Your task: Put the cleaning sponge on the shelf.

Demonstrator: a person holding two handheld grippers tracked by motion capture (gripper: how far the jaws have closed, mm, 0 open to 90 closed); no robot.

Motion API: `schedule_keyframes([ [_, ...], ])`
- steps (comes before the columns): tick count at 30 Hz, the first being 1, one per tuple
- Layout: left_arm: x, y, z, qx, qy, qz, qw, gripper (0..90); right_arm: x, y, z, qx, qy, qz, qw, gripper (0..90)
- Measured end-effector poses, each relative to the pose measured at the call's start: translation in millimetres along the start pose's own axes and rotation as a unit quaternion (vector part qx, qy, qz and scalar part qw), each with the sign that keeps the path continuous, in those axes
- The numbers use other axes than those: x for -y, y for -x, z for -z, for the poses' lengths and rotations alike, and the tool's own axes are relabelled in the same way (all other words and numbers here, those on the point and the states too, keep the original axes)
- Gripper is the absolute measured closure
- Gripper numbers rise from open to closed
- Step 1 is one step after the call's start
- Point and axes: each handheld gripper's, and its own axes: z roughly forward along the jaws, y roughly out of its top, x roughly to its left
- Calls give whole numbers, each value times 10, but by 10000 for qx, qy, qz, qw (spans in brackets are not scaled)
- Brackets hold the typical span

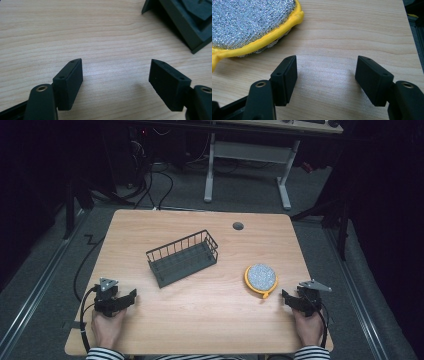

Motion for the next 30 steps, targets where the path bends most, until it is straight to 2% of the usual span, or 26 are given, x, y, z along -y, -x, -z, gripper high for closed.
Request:
schedule_keyframes([
  [8,-147,82,148,279,198,5,9994,297,0,0,0,-1,0,0,10000,344],
  [12,-313,141,207,507,294,6,9983,320,0,1,0,-5,0,-4,10000,344],
  [20,-556,197,279,628,360,28,9974,337,0,1,1,-10,-2,-11,10000,342],
  [23,-732,213,318,760,372,121,9963,341,0,1,1,-13,-1,-6,10000,342],
  [30,-1013,301,274,685,321,-66,9971,334,0,2,1,-15,-1,-5,10000,342],
])
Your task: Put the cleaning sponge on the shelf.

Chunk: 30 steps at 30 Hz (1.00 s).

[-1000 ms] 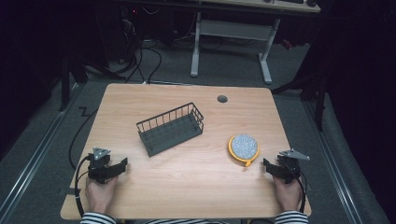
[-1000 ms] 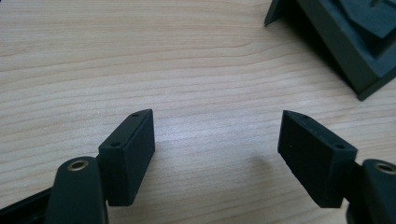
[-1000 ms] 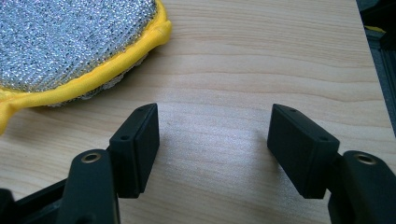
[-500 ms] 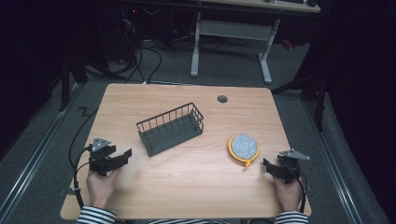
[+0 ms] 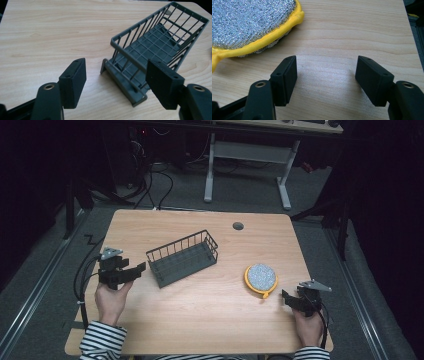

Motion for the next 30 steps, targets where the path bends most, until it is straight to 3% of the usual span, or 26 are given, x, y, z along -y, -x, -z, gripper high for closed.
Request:
schedule_keyframes([
  [6,-129,15,-179,-22,-169,44,9998,332,0,1,0,-8,6,-12,10000,342],
  [15,-184,70,-408,32,-491,-29,9988,347,0,-1,0,-6,-1,2,10000,339],
  [23,-182,92,-539,28,-541,-17,9985,373,0,-5,0,-3,-6,-5,10000,338],
  [30,-172,123,-590,35,-466,-73,9989,448,0,-7,1,-5,-8,-5,10000,338],
])
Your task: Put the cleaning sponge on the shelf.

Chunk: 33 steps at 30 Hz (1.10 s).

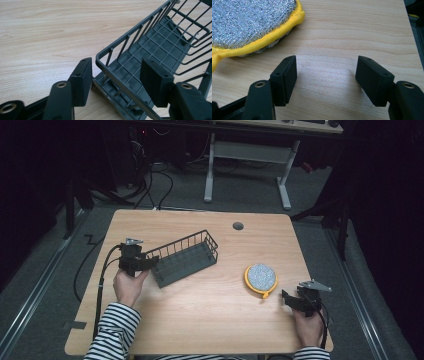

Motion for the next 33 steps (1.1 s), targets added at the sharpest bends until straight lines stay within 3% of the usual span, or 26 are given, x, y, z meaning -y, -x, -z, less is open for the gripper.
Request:
schedule_keyframes([
  [11,21,56,-19,-171,-19,-243,9996,514,0,0,0,-1,2,10,10000,337],
  [20,32,140,-36,-127,-2,-340,9993,513,0,-2,-1,-4,-2,13,10000,334],
  [33,67,335,-67,25,17,-701,9975,529,0,-2,0,-5,-2,12,10000,334],
])
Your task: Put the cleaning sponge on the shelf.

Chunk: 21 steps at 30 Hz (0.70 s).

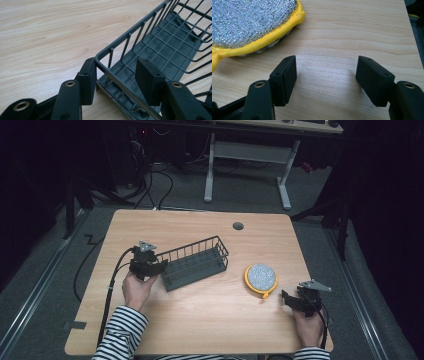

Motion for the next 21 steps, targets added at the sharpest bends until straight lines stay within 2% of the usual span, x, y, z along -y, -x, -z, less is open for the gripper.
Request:
schedule_keyframes([
  [4,12,65,-11,-19,4,-139,9999,542,0,1,0,-2,0,0,10000,335],
  [8,14,105,-12,43,-6,-181,9998,542,0,2,0,-5,2,-8,10000,335],
  [21,36,239,0,330,-36,-389,9987,544,1,3,0,-4,11,-12,10000,336],
])
